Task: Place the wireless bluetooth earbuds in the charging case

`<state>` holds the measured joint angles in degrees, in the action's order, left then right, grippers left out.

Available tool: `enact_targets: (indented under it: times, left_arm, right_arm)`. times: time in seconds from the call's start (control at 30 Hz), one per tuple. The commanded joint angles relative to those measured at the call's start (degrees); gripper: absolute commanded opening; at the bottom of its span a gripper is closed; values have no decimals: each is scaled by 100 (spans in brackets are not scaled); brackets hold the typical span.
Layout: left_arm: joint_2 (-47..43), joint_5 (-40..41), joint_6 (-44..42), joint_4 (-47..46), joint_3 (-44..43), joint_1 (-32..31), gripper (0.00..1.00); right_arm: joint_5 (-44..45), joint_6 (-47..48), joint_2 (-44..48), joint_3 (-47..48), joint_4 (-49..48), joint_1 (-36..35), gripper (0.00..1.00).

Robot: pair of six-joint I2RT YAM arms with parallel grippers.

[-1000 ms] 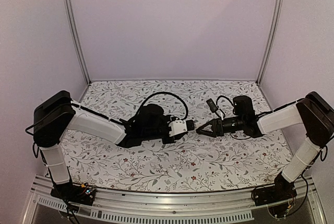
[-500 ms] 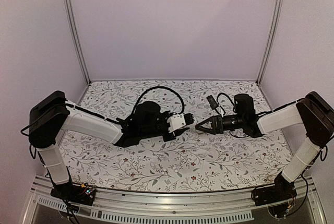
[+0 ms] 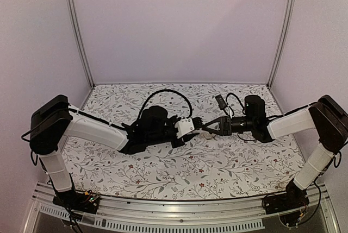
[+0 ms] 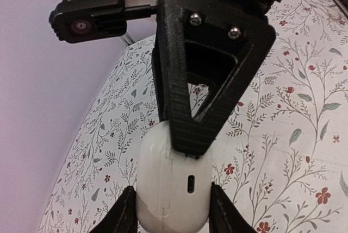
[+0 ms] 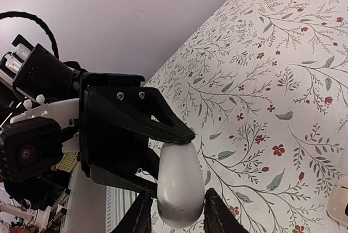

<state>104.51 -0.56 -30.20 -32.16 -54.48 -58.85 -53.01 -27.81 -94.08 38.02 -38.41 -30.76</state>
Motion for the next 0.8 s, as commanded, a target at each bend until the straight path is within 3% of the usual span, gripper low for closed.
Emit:
enact_targets:
  times: [0.0, 0.23, 0.3, 0.5, 0.7, 0.77]
  left_arm:
    - [-11, 38, -30, -41, -132, -123, 13]
    - [-25, 297, -30, -15, -194, -134, 14]
    - [-67, 325, -20, -37, -176, -129, 19]
    - [-417, 277, -130, -790, 355, -144, 49]
    - [-875, 132, -458, -1702, 1067, -219, 64]
    - [-1050, 34, -684, -2198, 1407, -283, 79]
  right_arm:
    - [27, -105, -49, 156, -207, -35, 30]
    - [-175, -97, -113, 238, -169, -36, 19]
    - [-295, -81, -126, 270, -173, -36, 16]
    - [-635, -55, -98, 384, -178, -35, 9]
    - [-1087, -201, 39, 434, -363, -20, 7]
    - [-1315, -372, 107, 395, -636, -5, 6]
